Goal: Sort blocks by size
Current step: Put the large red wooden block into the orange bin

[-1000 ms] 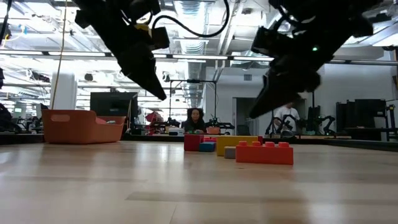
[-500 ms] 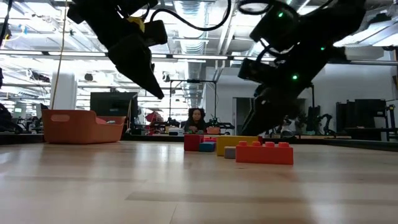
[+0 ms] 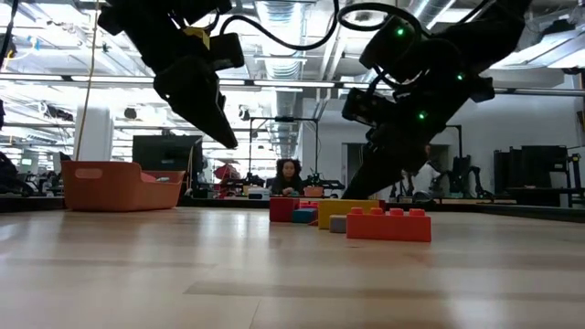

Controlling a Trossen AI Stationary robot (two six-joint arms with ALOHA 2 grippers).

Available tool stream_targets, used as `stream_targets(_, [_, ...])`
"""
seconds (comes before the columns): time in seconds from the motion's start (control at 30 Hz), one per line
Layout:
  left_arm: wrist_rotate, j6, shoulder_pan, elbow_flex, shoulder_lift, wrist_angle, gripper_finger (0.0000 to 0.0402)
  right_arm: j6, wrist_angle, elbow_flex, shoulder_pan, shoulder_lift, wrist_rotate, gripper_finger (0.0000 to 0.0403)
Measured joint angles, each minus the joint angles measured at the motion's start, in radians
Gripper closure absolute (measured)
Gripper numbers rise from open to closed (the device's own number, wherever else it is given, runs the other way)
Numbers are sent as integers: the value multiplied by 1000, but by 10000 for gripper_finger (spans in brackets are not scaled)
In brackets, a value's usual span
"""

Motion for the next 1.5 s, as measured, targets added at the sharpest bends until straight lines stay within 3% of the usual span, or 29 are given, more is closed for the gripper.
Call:
stream_targets(0.4, [-2, 35, 0, -1, 0, 14, 124, -11, -52, 1, -24, -156, 11, 237])
stream_targets(0.5, [9, 43, -3, -48, 0, 137, 124, -2, -58, 0, -5, -202, 13, 249])
stream_targets(0.63, [105, 48, -6, -174, 0, 437, 124, 14, -24, 1, 36, -252, 15, 259])
stream_targets(0.8, [160, 47, -6, -263, 0, 759, 125, -19, 162, 1, 94, -255, 88, 264])
stream_targets(0.9, [171, 49, -6, -261, 0, 786, 125, -43, 234, 4, 108, -238, 93, 280])
stream_targets(1.1, [173, 39, -14, -246, 0, 717, 125, -22, 114, 2, 96, -236, 97, 292])
stream_targets(1.23, [174, -3, -15, -246, 0, 695, 125, 3, 63, 2, 81, -213, 59, 267])
stream_targets(1.5, [173, 4, -21, -245, 0, 700, 125, 7, 63, 25, 70, -82, 15, 160])
